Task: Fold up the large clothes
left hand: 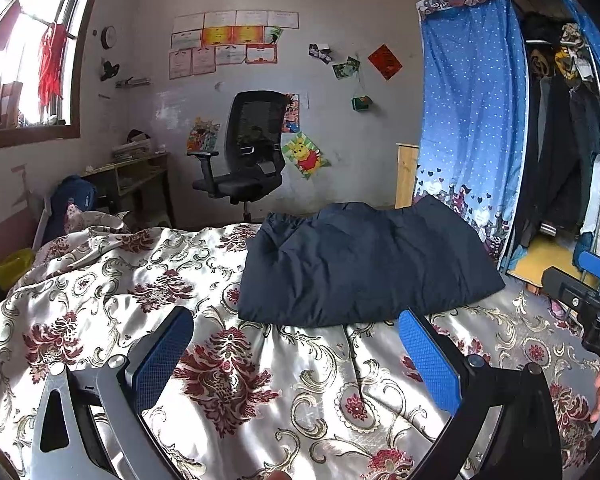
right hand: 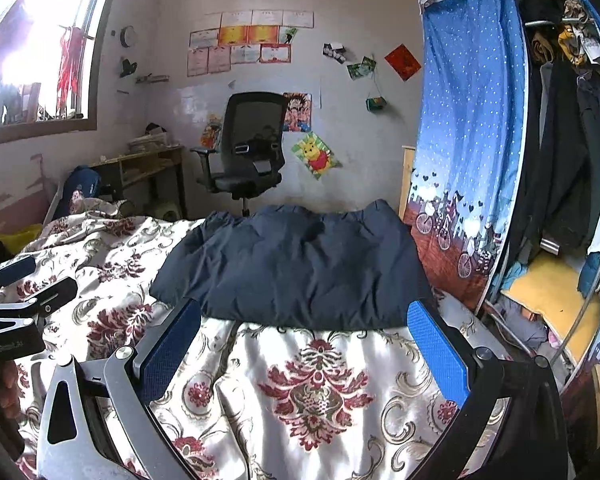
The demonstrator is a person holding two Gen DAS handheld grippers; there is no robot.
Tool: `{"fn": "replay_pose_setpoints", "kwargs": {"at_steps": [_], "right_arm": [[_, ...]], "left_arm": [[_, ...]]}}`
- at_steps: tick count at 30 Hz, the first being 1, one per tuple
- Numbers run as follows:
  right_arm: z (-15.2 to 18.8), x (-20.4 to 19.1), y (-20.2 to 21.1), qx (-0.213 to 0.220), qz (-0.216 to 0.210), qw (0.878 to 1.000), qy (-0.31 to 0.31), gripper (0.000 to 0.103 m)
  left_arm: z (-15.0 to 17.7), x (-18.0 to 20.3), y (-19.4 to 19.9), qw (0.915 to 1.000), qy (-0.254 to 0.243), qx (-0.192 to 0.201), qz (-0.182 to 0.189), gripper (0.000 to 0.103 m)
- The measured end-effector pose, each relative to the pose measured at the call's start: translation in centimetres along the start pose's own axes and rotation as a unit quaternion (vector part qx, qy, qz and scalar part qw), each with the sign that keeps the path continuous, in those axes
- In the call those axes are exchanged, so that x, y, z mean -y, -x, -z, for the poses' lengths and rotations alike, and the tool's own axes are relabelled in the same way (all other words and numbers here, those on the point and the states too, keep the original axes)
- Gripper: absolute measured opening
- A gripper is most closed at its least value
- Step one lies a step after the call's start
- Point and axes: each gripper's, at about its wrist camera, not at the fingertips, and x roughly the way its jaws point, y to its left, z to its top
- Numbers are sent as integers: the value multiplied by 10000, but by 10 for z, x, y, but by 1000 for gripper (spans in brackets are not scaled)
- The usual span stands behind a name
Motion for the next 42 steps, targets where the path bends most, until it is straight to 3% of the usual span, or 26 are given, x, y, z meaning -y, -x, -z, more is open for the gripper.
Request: {"fn": "replay_pose_setpoints", "kwargs": {"at_steps": [42], "right_arm": [[7, -1, -2, -142, -71, 9998, 117, 102]], "left_arm": [[4, 10, 6, 9999, -19, -68, 84, 103]]}}
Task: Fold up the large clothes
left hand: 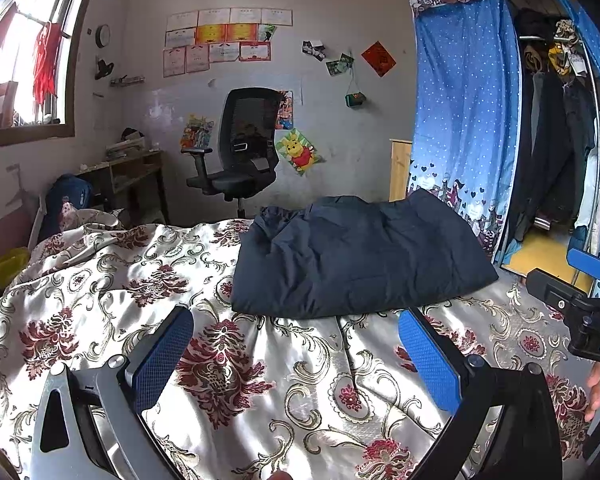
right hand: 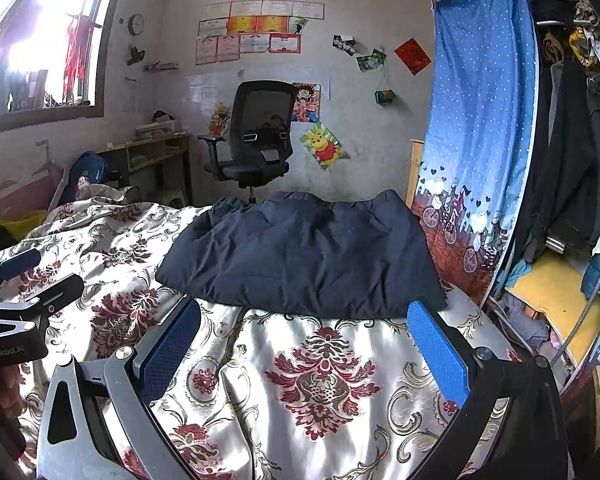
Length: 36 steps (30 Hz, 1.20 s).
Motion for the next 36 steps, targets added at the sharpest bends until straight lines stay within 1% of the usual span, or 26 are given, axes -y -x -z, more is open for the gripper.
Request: {"fn": "replay_pose_setpoints", "kwargs": {"at_steps": [27, 36], "right_arm": [[0, 2, 0, -15, -6, 10000, -5, 102], [2, -4, 0, -37, 11, 10000, -21, 102]], "left_arm": [[1, 2, 0, 10000, 0, 4, -4, 103], [1, 0, 0, 10000, -7, 1, -5, 103]]}}
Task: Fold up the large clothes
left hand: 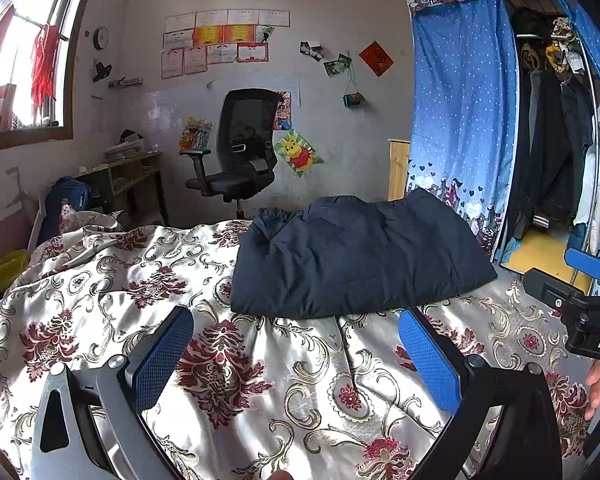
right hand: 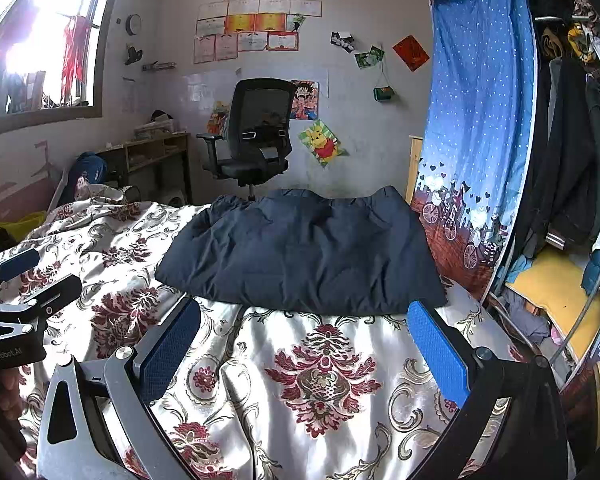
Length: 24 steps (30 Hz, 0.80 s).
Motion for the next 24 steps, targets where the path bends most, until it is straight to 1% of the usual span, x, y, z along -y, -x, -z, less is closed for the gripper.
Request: {"fn": "replay_pose_setpoints", "kwargs": {"at_steps": [24], "right_arm": [[4, -5, 1, -24, 26, 10000, -33, 102]], "left_arm": [[1, 1, 0, 10000, -3, 7, -3, 103]]}}
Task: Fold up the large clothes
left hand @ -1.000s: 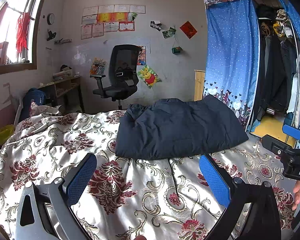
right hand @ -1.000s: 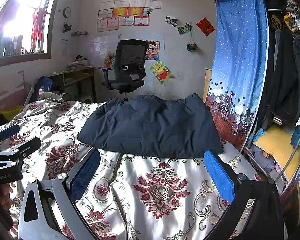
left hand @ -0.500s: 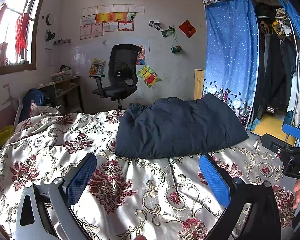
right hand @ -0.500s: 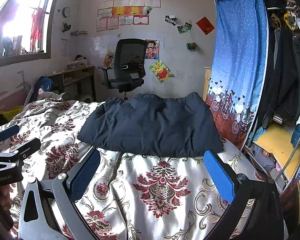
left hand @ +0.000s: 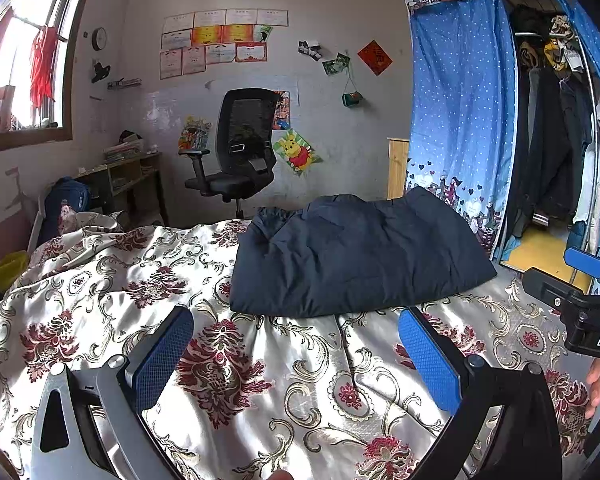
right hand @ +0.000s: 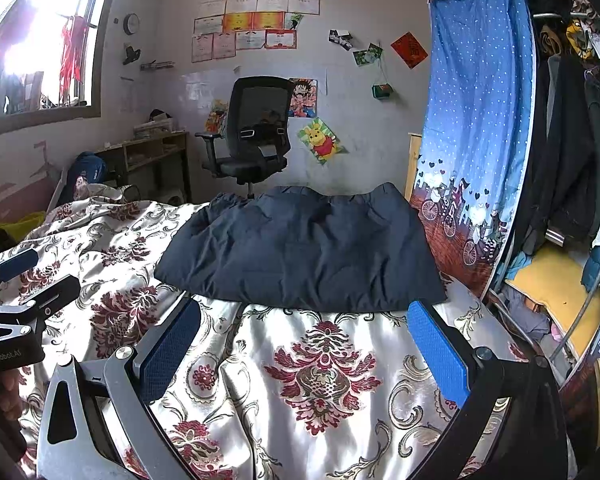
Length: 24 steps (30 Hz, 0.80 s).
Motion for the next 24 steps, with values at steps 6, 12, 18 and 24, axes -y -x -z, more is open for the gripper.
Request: {"fn": "replay_pose_setpoints", "kwargs": {"at_steps": [6, 12, 18, 24], "right_arm": [[-1, -1, 0, -3, 4, 10000, -1, 102], [0, -1, 0, -11, 2, 10000, -4, 102], [-1, 0, 0, -9, 2, 10000, -7, 102], [-1, 0, 0, -12, 4, 10000, -10, 102]], "left_arm": [[0, 0, 0, 10000, -2, -1, 1, 103], [0, 0, 0, 10000, -5, -2, -2, 103], [1, 0, 0, 10000, -8, 1, -2, 103], [1, 0, 0, 10000, -7, 0, 0, 103]]}}
